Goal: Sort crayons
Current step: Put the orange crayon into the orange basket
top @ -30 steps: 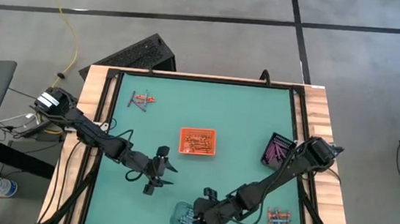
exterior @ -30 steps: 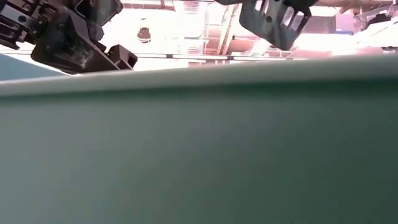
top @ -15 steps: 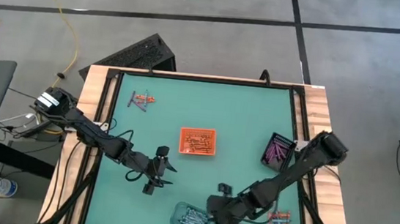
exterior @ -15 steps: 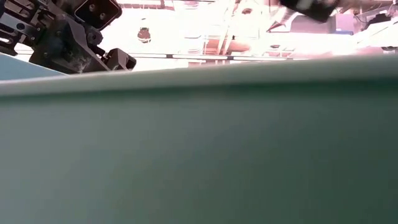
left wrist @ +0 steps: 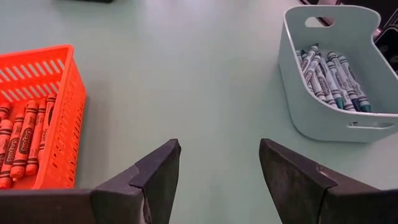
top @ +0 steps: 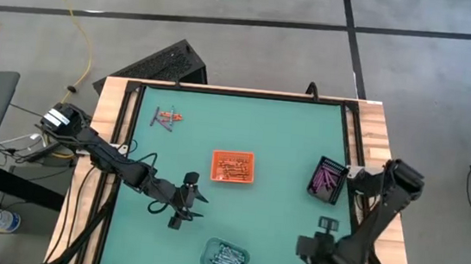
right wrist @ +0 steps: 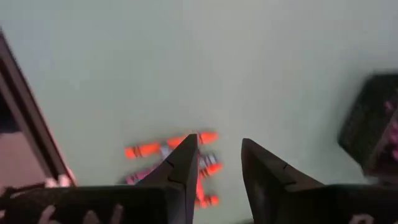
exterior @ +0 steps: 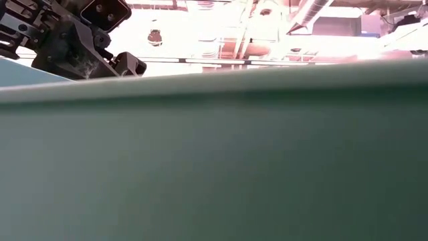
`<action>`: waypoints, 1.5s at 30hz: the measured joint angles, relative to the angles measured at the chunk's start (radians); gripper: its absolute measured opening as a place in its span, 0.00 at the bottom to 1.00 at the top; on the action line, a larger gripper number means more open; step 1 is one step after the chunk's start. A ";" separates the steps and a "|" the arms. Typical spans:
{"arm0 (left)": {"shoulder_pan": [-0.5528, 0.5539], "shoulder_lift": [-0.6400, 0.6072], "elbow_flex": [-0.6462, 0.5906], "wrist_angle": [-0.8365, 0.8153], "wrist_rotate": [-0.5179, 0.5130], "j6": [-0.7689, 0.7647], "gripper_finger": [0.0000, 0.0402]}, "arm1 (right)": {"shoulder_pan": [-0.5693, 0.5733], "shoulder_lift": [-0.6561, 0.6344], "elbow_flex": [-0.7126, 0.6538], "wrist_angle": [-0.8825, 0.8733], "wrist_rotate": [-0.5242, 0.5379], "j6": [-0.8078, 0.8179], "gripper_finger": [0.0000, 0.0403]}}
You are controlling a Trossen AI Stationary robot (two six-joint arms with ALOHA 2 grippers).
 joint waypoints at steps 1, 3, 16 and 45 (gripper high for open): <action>0.000 0.000 0.000 0.000 -0.001 0.000 0.52 | 0.021 0.000 0.000 -0.015 0.000 0.018 0.29; 0.000 0.000 0.000 0.000 -0.002 -0.003 0.52 | 0.054 0.000 -0.002 -0.025 0.000 0.060 0.29; 0.000 0.000 0.000 0.002 -0.007 -0.023 0.52 | 0.160 0.002 -0.173 0.104 -0.109 0.228 0.29; 0.000 0.000 0.000 0.003 -0.012 -0.026 0.52 | 0.161 0.001 -0.304 0.279 -0.154 0.193 0.29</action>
